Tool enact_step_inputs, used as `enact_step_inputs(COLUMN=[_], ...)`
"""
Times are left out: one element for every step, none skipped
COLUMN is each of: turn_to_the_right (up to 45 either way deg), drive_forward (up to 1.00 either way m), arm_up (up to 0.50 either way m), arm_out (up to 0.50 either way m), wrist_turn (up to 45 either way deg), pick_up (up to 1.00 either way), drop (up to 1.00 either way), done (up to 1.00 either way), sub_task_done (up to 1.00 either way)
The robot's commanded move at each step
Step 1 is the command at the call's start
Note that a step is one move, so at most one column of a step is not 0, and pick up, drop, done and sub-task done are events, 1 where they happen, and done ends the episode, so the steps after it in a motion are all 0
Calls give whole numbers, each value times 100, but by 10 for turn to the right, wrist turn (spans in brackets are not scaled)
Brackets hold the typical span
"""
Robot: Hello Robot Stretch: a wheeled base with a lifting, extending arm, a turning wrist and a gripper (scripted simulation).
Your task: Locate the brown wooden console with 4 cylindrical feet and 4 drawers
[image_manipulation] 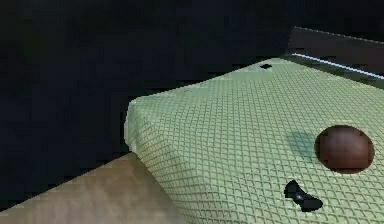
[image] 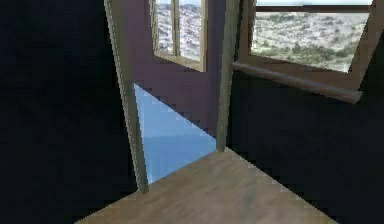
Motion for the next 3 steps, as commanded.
enact_step_inputs(turn_to_the_right=[0,0,-360], drive_forward=[100,50,0], arm_up=[0,0,0], arm_out=[0,0,0], wrist_turn=[0,0,0], pick_up=[0,0,0], drop=[0,0,0], done=[0,0,0], sub_task_done=[0,0,0])
